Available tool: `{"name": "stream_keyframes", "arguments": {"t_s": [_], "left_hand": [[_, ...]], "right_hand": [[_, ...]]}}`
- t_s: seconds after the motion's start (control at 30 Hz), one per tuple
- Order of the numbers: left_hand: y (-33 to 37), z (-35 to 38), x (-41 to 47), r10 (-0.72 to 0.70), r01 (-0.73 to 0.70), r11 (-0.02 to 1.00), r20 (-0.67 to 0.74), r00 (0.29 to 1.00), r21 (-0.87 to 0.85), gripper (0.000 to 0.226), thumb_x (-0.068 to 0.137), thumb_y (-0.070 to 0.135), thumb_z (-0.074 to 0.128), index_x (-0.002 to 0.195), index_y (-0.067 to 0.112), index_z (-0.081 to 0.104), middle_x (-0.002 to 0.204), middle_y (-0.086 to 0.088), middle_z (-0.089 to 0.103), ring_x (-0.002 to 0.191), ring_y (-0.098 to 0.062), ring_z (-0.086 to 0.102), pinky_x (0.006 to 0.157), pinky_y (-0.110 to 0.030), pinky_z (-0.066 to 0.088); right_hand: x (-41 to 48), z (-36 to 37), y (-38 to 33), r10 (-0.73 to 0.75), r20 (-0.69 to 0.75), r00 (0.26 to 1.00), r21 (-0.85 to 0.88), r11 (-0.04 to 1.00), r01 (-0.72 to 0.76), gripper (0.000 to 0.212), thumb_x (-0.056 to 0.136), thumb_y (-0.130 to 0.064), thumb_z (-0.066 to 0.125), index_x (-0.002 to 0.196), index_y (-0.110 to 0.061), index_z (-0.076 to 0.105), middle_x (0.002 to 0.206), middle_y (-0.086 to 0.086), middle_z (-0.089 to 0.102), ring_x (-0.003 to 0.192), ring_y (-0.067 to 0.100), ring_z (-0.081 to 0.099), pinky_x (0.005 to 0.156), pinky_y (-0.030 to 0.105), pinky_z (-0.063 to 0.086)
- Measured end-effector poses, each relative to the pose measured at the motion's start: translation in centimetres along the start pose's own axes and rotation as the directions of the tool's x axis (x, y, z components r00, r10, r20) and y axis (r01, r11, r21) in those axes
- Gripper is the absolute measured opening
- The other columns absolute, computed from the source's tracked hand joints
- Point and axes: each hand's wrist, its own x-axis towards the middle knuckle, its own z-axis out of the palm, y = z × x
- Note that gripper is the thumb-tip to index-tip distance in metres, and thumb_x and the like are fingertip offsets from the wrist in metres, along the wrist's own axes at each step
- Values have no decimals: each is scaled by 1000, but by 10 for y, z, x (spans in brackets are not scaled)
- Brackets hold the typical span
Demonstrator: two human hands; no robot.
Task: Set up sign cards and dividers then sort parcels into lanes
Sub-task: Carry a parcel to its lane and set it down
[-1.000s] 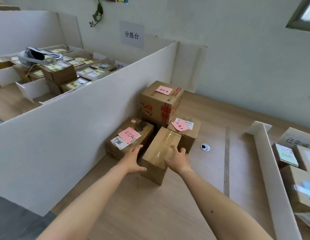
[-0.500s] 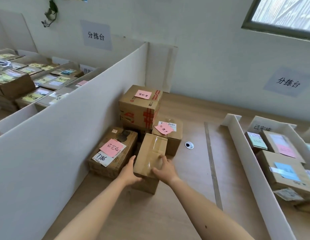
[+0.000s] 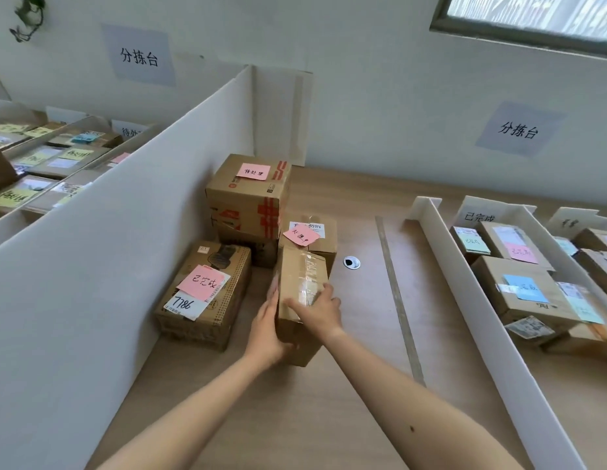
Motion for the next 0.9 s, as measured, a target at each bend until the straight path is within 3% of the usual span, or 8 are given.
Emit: {"name": "stream_keyframes", "arguments": {"t_s": [0.13,0.23,0.37,0.53,0.63,0.7,0.83,0.9], "left_hand": [[18,14,-2,92,-86,987,-36,995,138,108,61,18,83,150,20,21,152,1,29,138,-20,28,114,-34,27],[32,23,-2,206,-190,961,-61,977,199,96,63,16,77,146,21,30,150,6,32,137,-16,30,110,-25,24],[54,46,-7,295,-276,934,-54,954,226,87,70,14,73,146,26,32,151,11,30,139,-10,27,107,-31,28],[92,91,-19,413,-394,902,-91,906,176,81,74,12,74,144,28,36,144,8,43,134,-12,38,97,-32,32],[113,112,-25,492,-471,859,-67,868,202,84,68,16,77,140,30,37,140,4,48,128,-19,45,95,-37,34],[126,123,-34,517,-490,841,-75,853,229,90,63,21,79,137,38,31,143,3,41,129,-22,40,99,-41,33],[147,135,-44,410,-380,897,-106,906,224,105,58,38,86,136,51,18,153,-6,6,138,-24,12,110,-46,20],[160,140,-44,342,-329,933,-66,938,147,114,53,41,88,141,49,16,153,-8,1,140,-30,13,111,-45,24]], "right_hand": [[-11,-19,8,68,-13,998,130,989,-66,119,58,-75,70,148,-21,13,138,16,33,131,35,36,110,45,35],[-19,-37,13,110,-7,994,253,962,-104,128,46,-76,69,149,-24,13,138,16,32,132,33,33,111,44,33],[-32,-71,33,117,-41,992,389,917,-92,122,50,-67,77,148,-29,16,137,13,31,129,31,34,108,43,37],[-51,-125,65,107,-165,981,471,882,-17,104,67,-50,81,149,-29,21,142,11,31,132,28,33,102,36,36],[-63,-155,86,100,-185,978,548,836,18,115,49,-61,77,147,-31,26,141,8,36,121,22,43,101,34,43],[-71,-174,100,86,-200,976,601,798,52,120,40,-65,75,145,-31,28,139,7,41,121,21,48,101,38,46],[-83,-212,126,66,-228,971,643,759,99,118,42,-67,76,144,-34,27,137,3,45,125,21,47,103,43,45],[-90,-234,138,53,-230,972,681,722,122,115,43,-65,76,143,-34,28,134,0,48,122,19,50,102,42,46]]}}
